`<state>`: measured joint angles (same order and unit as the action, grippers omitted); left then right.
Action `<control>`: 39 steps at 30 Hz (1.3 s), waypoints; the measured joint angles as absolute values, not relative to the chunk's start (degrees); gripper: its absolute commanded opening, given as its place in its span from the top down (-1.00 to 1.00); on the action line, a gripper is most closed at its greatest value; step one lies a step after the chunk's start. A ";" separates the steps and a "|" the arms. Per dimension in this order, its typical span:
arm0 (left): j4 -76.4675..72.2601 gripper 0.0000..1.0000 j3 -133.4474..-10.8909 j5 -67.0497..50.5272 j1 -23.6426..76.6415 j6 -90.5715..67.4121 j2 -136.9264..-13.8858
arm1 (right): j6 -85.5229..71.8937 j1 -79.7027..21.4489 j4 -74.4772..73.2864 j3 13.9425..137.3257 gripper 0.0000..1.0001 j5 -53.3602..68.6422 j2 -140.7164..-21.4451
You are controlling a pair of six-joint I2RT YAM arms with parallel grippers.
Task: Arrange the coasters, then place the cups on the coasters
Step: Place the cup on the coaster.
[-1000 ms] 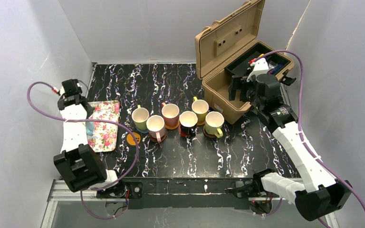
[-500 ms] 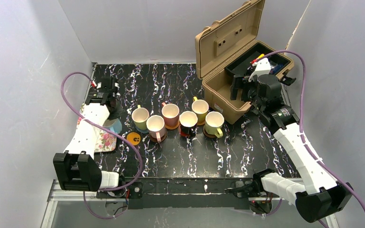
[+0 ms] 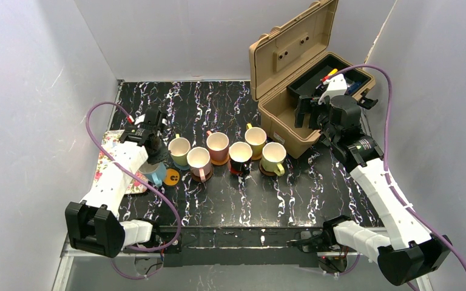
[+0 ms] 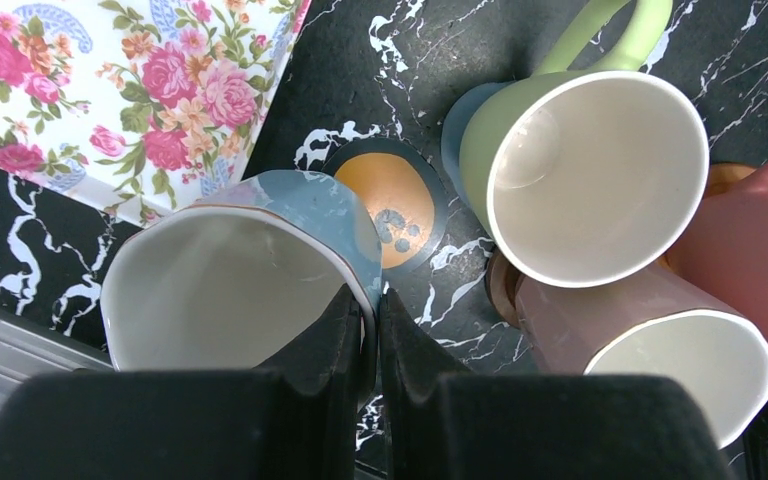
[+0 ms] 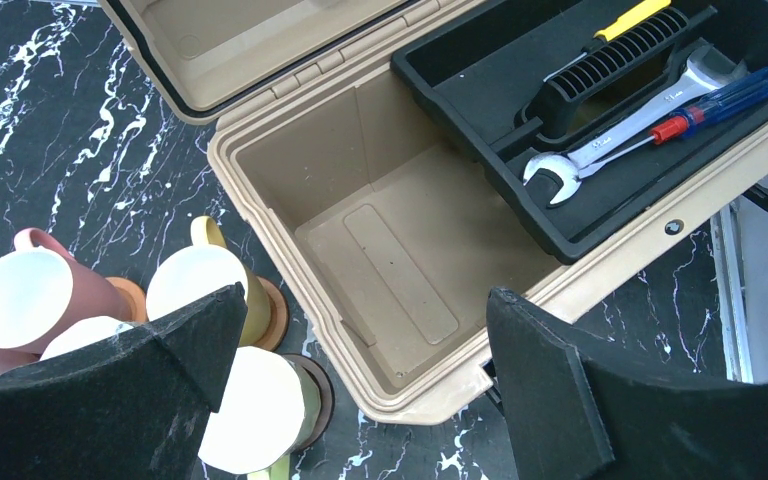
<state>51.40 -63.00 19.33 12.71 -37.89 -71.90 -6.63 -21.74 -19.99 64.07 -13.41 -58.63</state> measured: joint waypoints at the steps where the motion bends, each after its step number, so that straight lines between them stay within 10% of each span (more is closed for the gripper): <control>1: 51.09 1.00 -62.63 19.35 12.88 -38.52 -71.70 | -6.66 -21.74 -19.99 64.07 -0.97 -13.41 -58.63; 39: 44.80 1.00 -59.59 18.68 19.53 -40.42 -76.97 | -6.66 -21.74 -19.92 64.07 -0.97 -13.43 -59.35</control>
